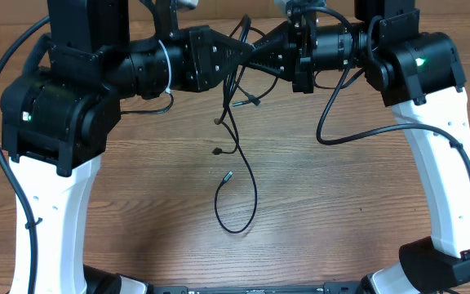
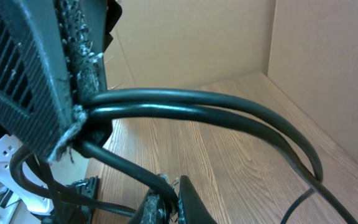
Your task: Untangle cables
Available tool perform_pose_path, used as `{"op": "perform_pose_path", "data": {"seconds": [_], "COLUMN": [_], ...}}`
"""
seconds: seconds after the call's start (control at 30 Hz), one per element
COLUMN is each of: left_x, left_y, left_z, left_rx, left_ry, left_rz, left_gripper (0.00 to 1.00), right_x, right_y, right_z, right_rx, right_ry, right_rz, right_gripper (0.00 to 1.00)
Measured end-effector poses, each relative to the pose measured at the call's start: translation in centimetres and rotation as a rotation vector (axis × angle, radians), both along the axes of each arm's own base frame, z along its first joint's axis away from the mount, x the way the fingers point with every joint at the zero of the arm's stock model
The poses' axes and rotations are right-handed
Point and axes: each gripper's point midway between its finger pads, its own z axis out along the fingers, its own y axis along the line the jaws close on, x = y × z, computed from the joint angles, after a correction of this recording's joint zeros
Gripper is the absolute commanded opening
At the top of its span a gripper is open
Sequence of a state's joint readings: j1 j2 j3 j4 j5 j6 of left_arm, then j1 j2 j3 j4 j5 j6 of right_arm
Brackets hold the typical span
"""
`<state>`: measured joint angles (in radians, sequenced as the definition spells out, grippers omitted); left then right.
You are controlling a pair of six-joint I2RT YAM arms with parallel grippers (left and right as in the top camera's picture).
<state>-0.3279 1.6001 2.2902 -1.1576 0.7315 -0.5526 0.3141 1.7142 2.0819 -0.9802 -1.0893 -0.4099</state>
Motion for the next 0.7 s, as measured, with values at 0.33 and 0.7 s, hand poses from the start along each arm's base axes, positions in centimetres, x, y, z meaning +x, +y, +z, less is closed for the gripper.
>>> {"op": "perform_pose_path", "data": {"seconds": [0.33,0.7], "left_x": [0.0,0.3], "left_y": [0.3,0.6], "left_z": [-0.8,-1.7], "left_rx": [0.023,0.048], "left_ry": [0.032,0.061], "left_rz": [0.020,0.045], "left_gripper": [0.04,0.05], "right_x": [0.5,4.0], "right_y": [-0.4,-4.7], "right_z": [-0.1,-0.2], "right_rx": [0.002,0.015], "right_ry": [0.037,0.147], "right_rz": [-0.023,-0.198], "right_gripper": [0.04,0.04]}}
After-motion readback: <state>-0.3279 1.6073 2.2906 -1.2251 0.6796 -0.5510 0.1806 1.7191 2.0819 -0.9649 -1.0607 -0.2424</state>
